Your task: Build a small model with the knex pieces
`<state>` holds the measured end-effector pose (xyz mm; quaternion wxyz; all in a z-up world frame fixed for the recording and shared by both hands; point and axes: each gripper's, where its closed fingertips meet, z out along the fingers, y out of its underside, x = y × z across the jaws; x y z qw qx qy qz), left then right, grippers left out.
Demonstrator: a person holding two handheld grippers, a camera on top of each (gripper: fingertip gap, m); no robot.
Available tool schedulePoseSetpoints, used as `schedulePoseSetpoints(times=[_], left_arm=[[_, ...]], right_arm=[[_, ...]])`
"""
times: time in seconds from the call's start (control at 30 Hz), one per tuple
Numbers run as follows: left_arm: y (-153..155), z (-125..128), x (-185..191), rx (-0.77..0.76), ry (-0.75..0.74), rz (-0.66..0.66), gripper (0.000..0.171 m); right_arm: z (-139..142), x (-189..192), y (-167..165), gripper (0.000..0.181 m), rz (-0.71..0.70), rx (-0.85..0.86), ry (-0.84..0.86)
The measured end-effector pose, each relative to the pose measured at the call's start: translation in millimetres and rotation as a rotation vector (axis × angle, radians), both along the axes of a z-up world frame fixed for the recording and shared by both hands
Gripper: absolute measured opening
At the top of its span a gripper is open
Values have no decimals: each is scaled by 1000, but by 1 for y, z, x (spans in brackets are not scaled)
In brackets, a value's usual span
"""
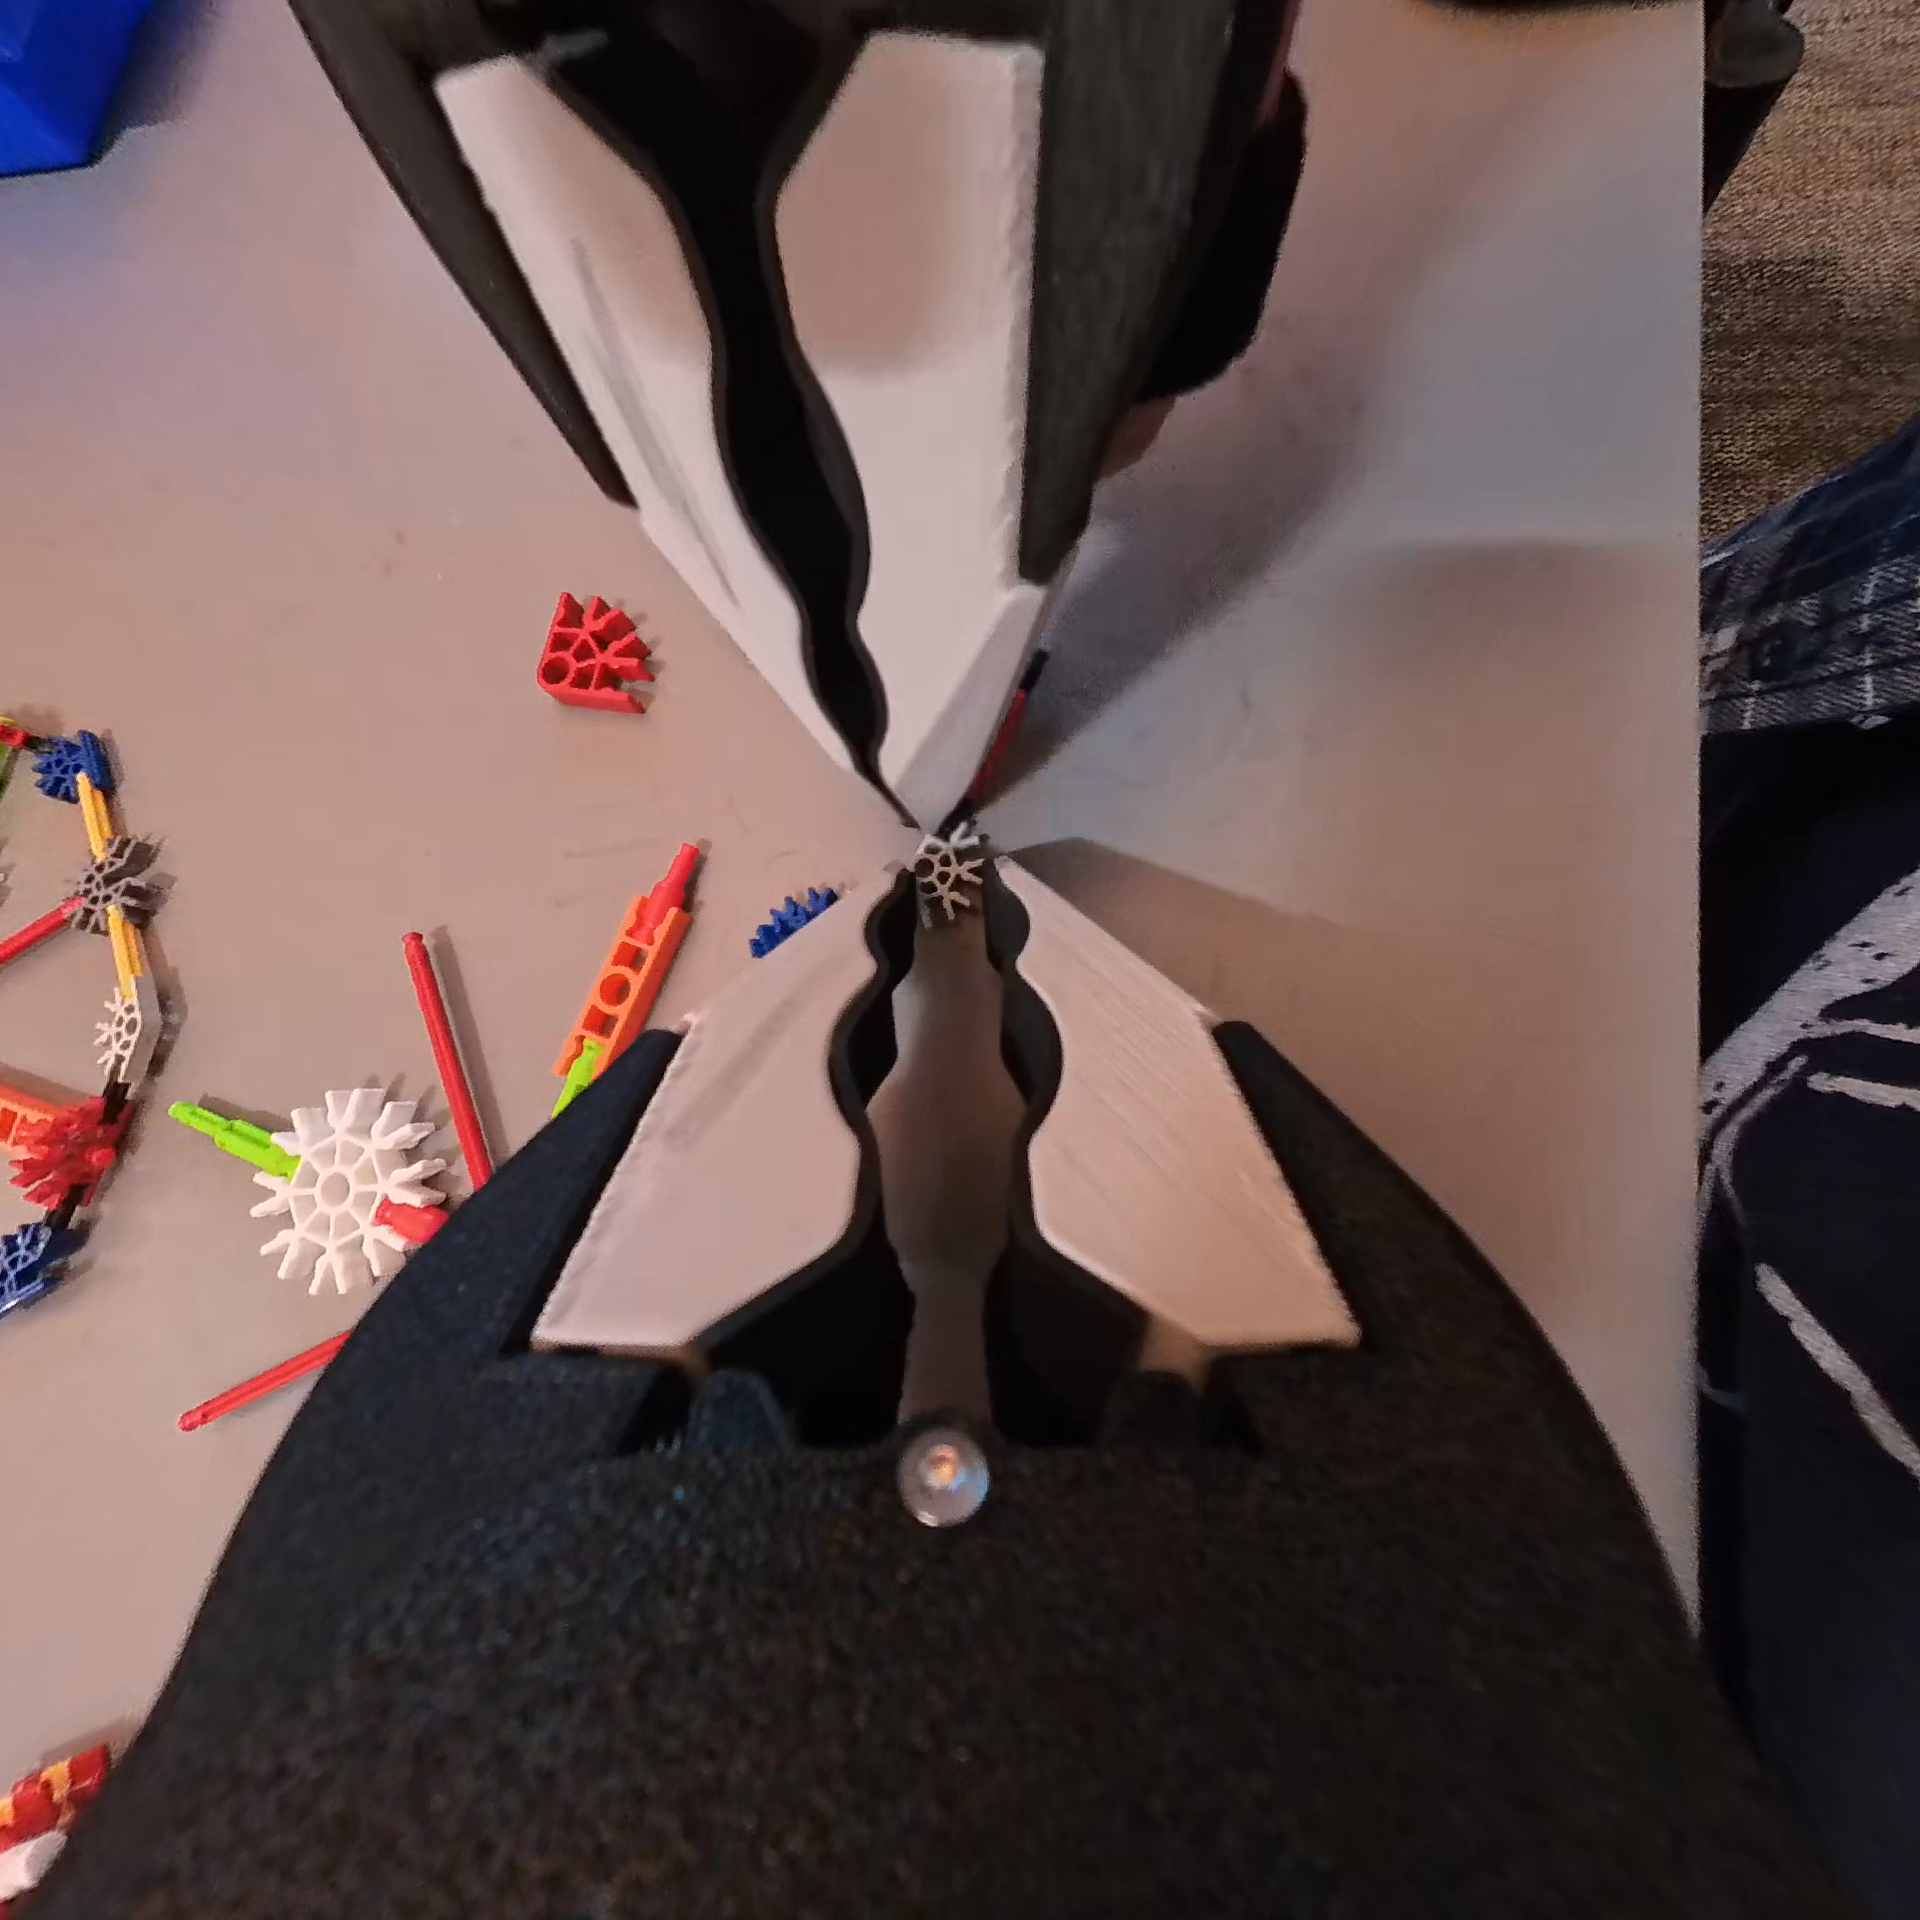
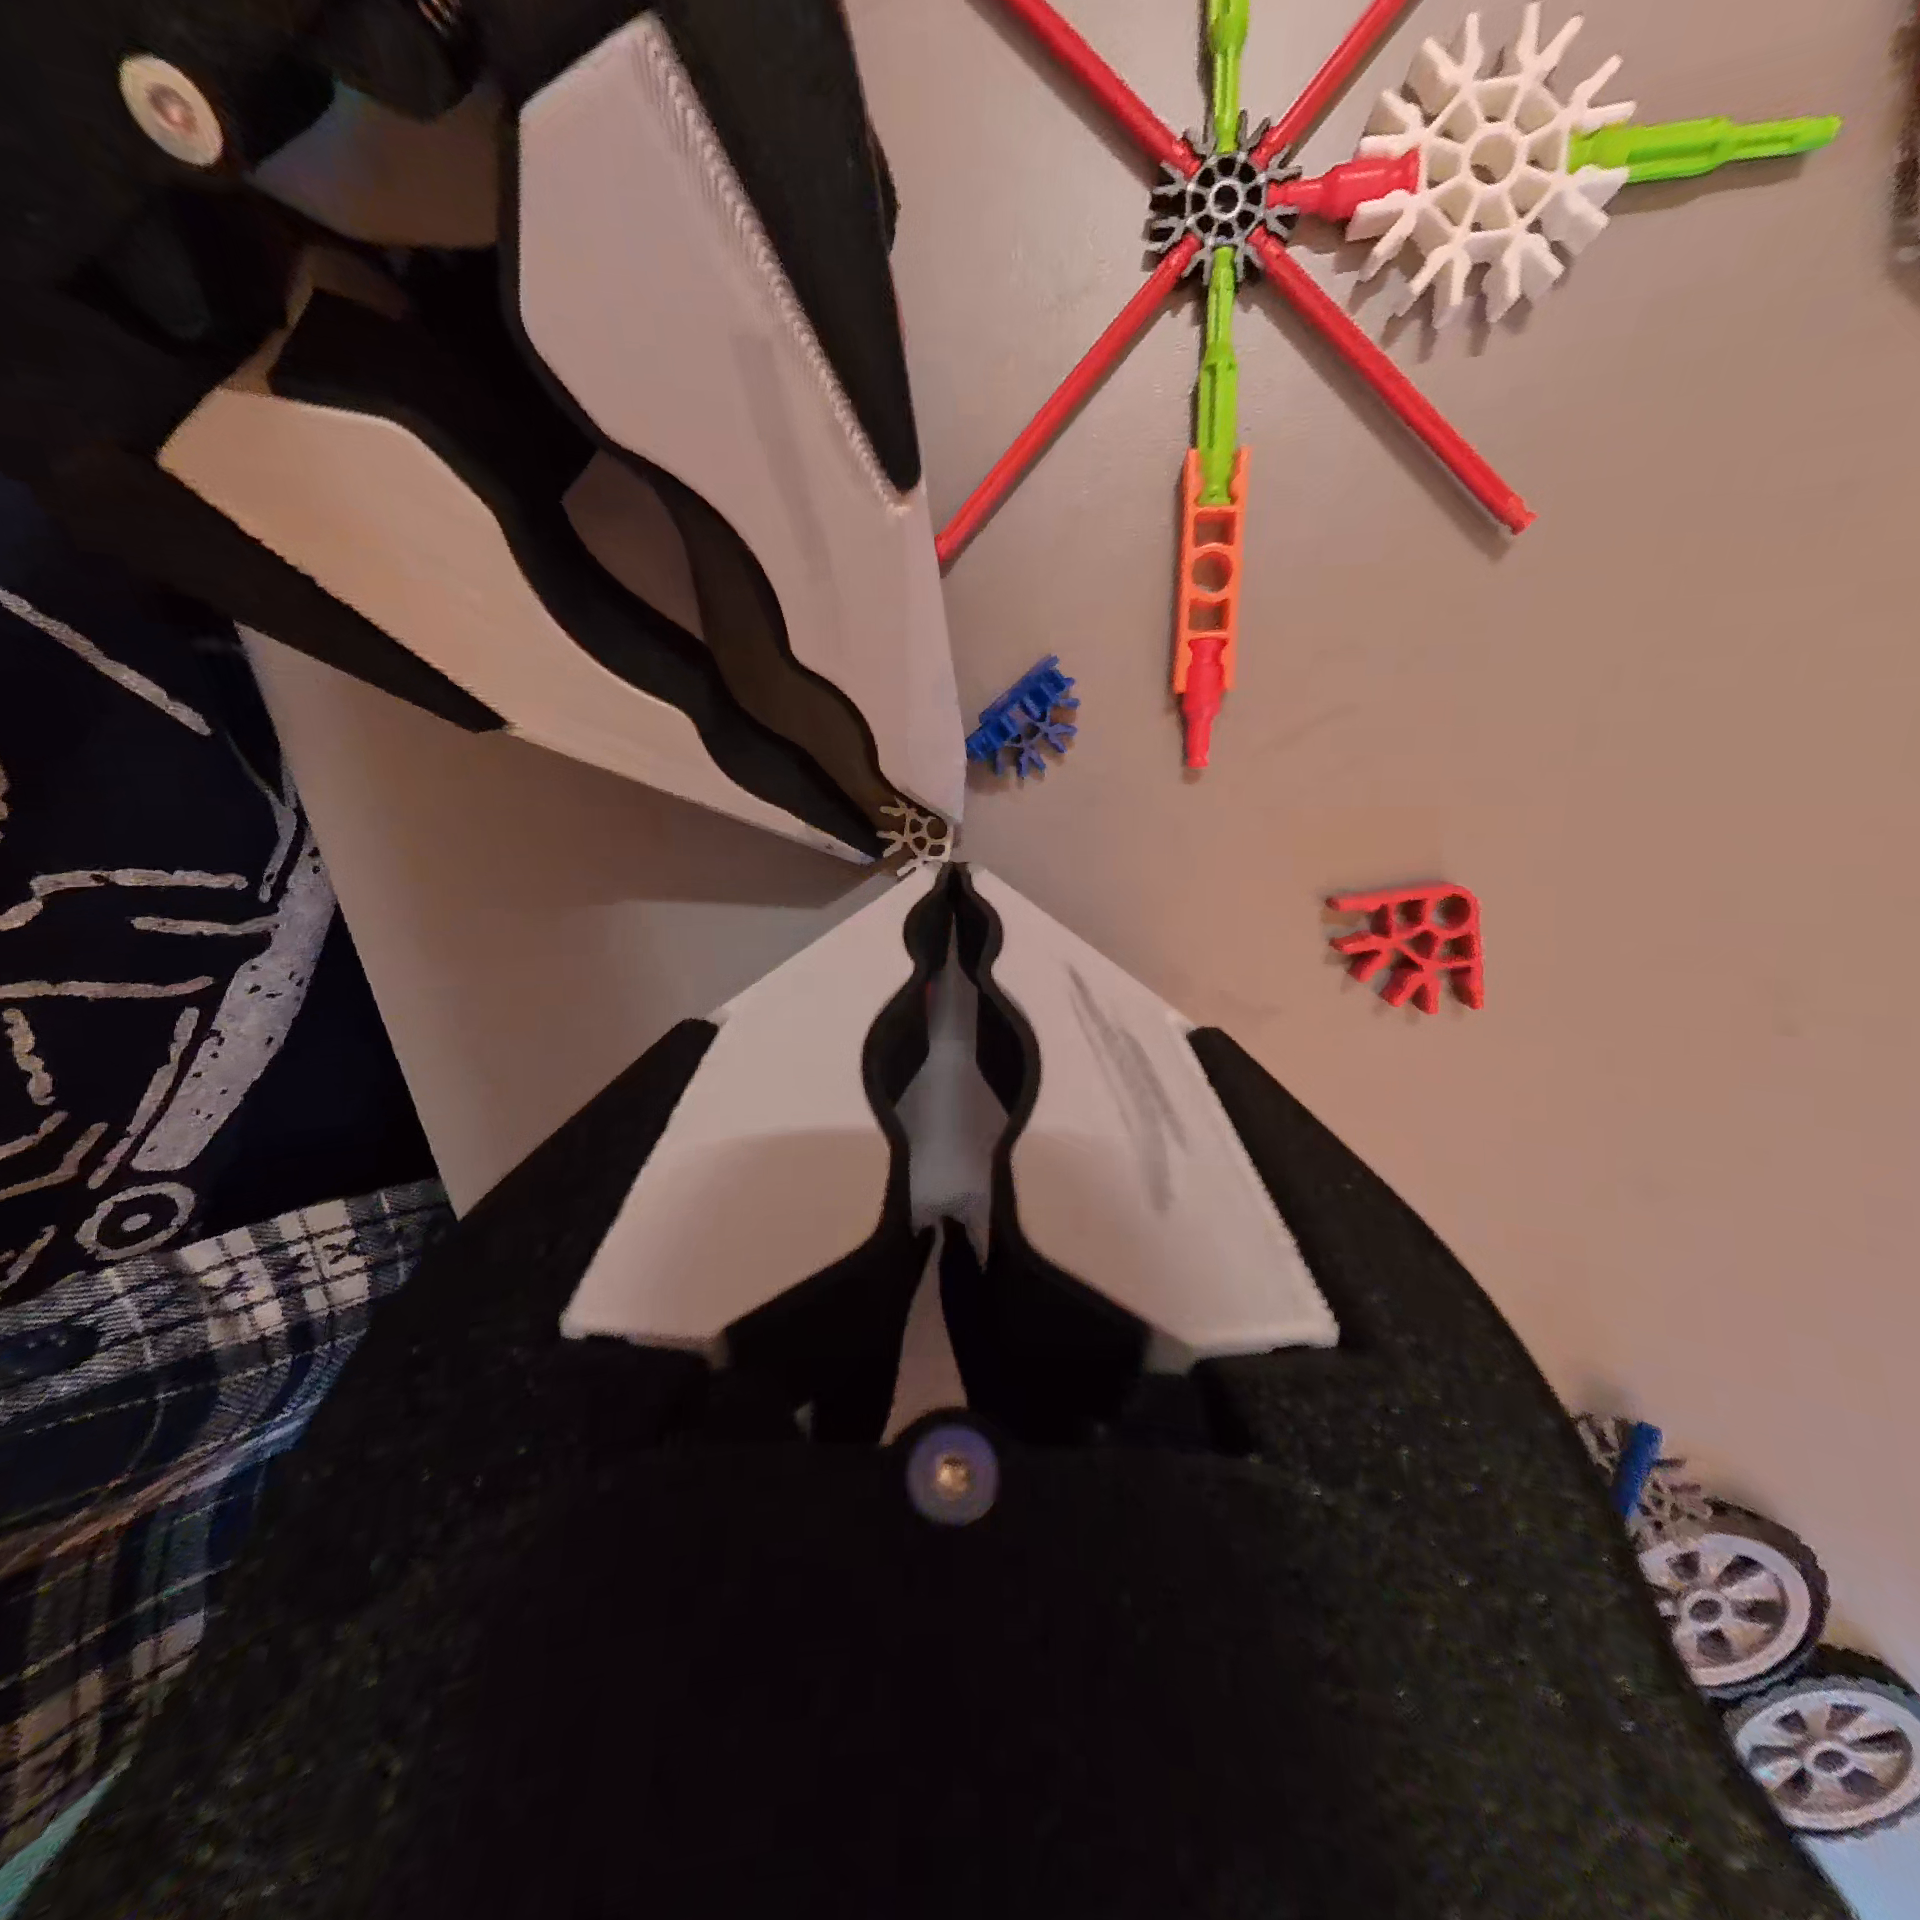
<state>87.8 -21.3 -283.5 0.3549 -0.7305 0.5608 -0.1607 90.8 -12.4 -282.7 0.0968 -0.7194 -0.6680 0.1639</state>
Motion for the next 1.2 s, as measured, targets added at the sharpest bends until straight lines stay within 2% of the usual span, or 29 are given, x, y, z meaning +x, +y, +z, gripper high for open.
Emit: schedulePoseSetpoints(times=[0.87, 1.13, 1.2], left_arm=[[-2, 0, 3, -11, -3, -2, 12], [-2, 0, 3, -14, -6, -2, 12], [-2, 0, 3, -16, -6, -2, 12]], right_arm=[[-2, 4, -1, 0, 40, 39, -34], [4, 0, -2, 0, 6, 3, 51], [1, 3, -3, 0, 17, 14, 21]])
